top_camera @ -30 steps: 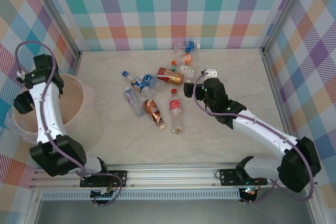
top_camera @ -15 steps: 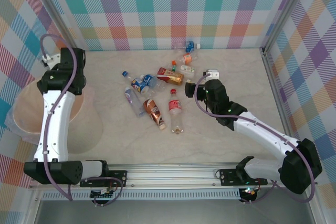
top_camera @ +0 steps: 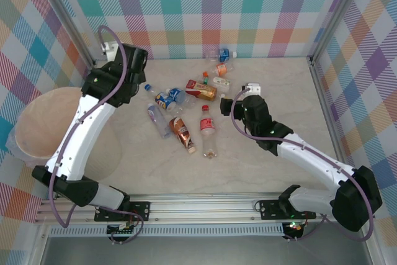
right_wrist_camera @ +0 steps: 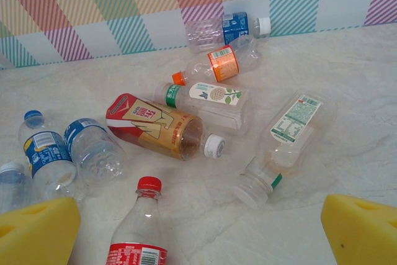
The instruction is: Put the plastic bottles in the bin
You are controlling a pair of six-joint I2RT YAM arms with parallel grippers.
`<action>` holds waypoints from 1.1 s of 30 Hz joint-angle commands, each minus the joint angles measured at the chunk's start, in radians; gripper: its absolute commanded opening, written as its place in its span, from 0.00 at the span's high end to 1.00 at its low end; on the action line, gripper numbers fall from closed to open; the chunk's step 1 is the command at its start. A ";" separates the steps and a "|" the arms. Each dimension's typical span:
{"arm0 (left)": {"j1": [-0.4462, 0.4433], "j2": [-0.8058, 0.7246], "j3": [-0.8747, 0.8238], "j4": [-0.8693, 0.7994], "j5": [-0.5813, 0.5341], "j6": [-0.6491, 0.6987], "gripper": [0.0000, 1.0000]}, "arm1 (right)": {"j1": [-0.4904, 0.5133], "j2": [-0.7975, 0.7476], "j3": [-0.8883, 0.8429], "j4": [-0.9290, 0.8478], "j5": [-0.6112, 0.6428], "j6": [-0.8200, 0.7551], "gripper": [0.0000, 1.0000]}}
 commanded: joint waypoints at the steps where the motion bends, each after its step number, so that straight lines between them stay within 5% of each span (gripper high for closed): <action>1: -0.016 -0.012 -0.050 0.129 0.246 -0.070 0.00 | 0.003 -0.033 -0.019 -0.004 0.029 0.012 0.00; 14: -0.071 0.094 -0.350 0.262 0.330 -0.383 0.00 | 0.003 -0.122 -0.091 -0.098 0.103 0.118 0.00; 33: -0.014 0.326 -0.532 0.440 0.339 -0.430 0.02 | 0.003 -0.166 -0.120 -0.132 0.104 0.115 0.00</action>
